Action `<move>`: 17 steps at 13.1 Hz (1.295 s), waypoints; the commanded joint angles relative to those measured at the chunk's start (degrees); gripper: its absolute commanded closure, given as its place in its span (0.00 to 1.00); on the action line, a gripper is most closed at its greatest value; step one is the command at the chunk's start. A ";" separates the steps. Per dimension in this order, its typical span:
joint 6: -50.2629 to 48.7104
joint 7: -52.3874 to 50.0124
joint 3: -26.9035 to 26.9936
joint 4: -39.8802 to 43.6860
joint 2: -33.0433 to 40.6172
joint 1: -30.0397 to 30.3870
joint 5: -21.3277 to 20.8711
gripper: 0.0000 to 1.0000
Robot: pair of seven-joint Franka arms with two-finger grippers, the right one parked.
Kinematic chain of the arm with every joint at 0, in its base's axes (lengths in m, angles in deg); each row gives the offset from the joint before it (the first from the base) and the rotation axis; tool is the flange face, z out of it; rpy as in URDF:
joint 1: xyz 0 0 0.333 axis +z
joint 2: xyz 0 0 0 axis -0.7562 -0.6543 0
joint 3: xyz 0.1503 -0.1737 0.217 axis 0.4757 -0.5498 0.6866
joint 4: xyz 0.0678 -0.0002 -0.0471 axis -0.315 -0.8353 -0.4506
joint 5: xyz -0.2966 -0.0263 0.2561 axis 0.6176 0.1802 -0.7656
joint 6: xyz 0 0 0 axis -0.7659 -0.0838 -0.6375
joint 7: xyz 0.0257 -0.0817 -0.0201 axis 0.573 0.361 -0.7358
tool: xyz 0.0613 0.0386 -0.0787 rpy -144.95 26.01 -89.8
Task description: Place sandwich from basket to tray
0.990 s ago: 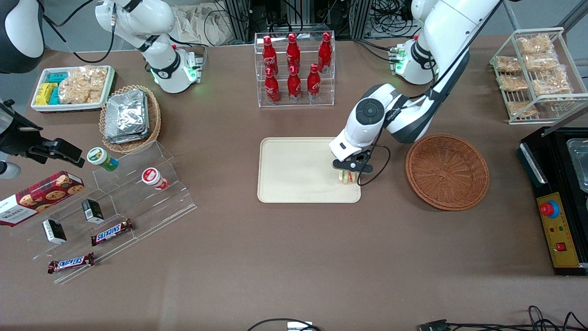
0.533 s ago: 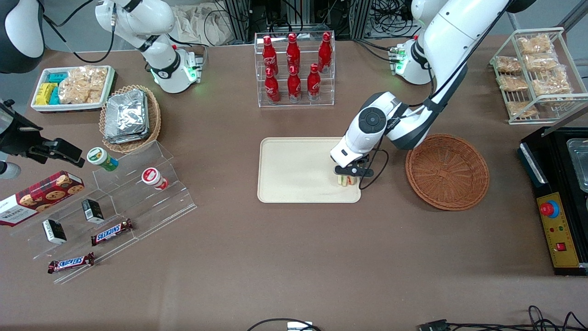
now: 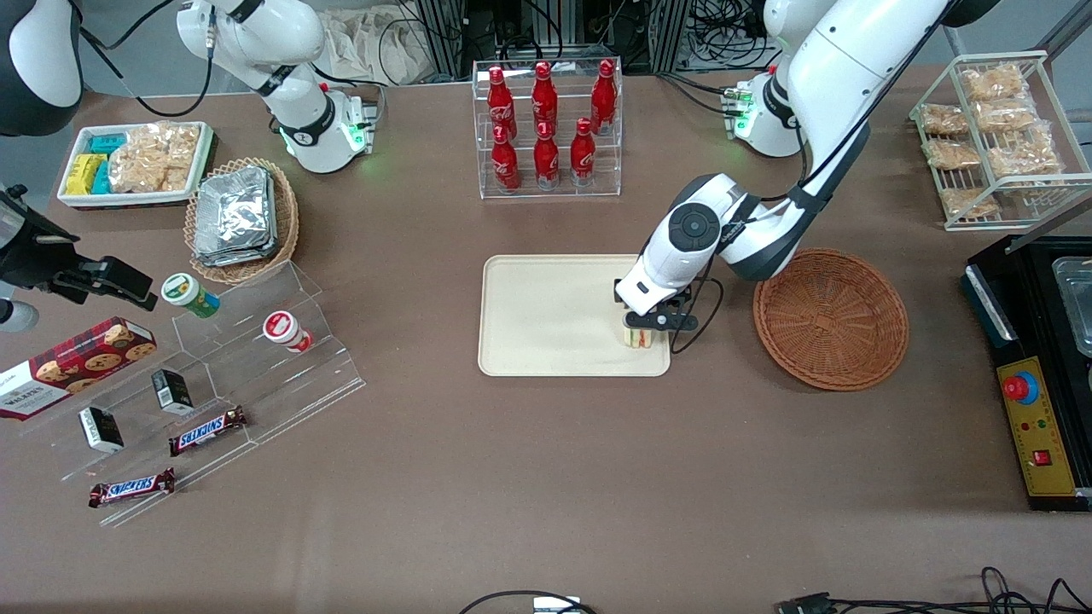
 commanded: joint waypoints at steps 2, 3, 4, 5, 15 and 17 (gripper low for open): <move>-6.58 -1.21 -0.11 2.02 5.06 0.64 -1.34 0.00; -12.02 -0.59 -0.28 4.12 6.99 0.73 -0.82 0.00; -18.42 -0.24 -0.37 7.10 8.84 0.64 -0.38 0.00; -24.23 0.37 -0.46 10.18 10.51 0.64 -0.38 0.00; -49.86 31.48 27.72 24.71 28.79 -0.76 15.09 0.00; -50.47 33.16 29.94 24.27 30.82 -0.77 15.09 0.00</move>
